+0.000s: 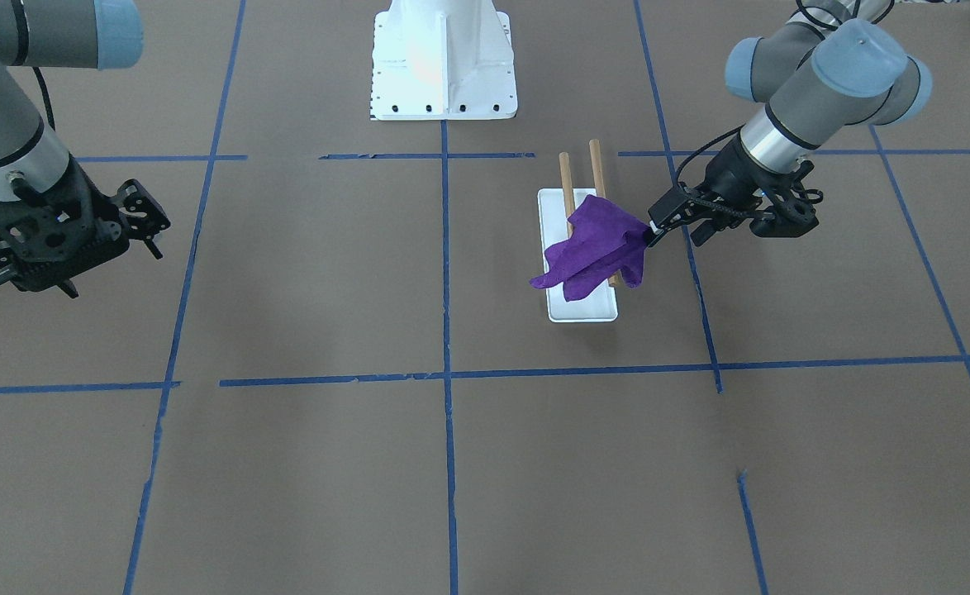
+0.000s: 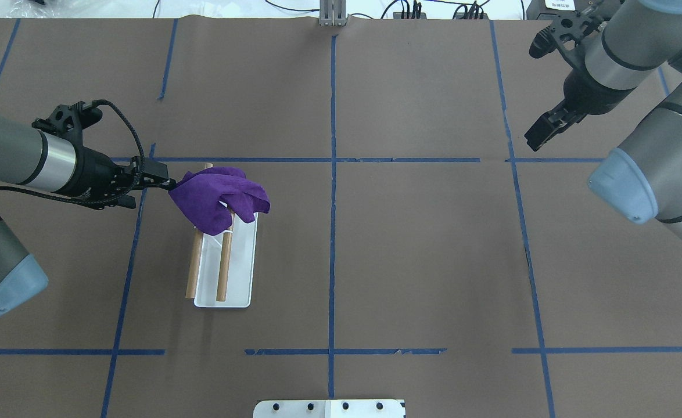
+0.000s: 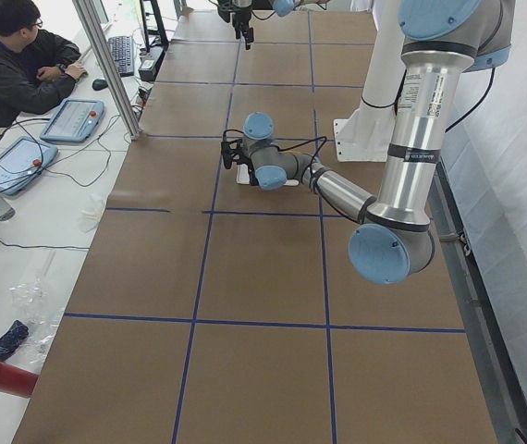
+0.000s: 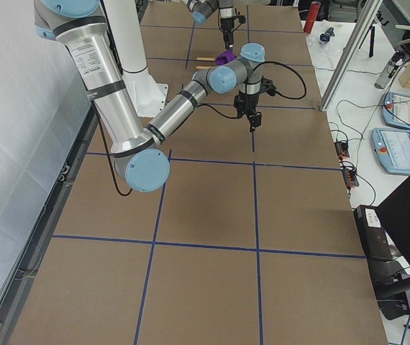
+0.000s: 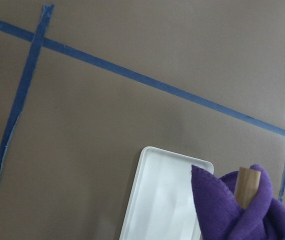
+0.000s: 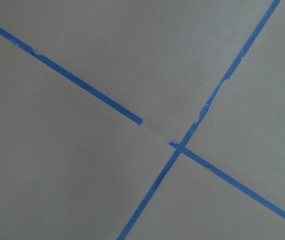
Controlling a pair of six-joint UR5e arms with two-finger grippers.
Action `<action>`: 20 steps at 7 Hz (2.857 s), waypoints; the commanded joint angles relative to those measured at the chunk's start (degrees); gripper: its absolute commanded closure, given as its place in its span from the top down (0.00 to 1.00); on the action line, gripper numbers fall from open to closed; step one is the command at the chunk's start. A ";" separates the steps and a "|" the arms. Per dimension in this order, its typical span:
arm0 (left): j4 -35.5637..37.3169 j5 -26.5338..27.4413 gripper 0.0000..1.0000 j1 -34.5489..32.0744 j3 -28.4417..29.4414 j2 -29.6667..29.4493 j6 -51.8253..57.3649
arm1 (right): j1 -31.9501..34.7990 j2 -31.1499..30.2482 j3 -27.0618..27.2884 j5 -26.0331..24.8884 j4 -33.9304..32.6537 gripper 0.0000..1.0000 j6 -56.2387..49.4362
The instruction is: Hang towel on rack
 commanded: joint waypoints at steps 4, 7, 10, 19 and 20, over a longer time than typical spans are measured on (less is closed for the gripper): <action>-0.01 -0.53 1.00 -6.51 -0.06 8.08 19.11 | 17.52 -4.84 -6.03 1.99 -7.31 1.00 -25.61; 0.42 -1.40 1.00 -15.73 0.90 15.73 42.74 | 25.89 -8.27 -14.04 2.17 -6.52 1.00 -31.83; 19.49 -1.41 1.00 -29.85 0.91 16.73 74.53 | 29.41 -13.03 -14.40 7.34 -6.25 1.00 -30.95; 34.97 -14.77 1.00 -41.77 5.99 13.73 81.49 | 29.43 -15.49 -13.97 8.23 3.68 1.00 -16.09; 35.05 -14.68 1.00 -41.77 5.74 13.82 81.40 | 29.43 -15.49 -13.88 8.24 3.76 1.00 -16.09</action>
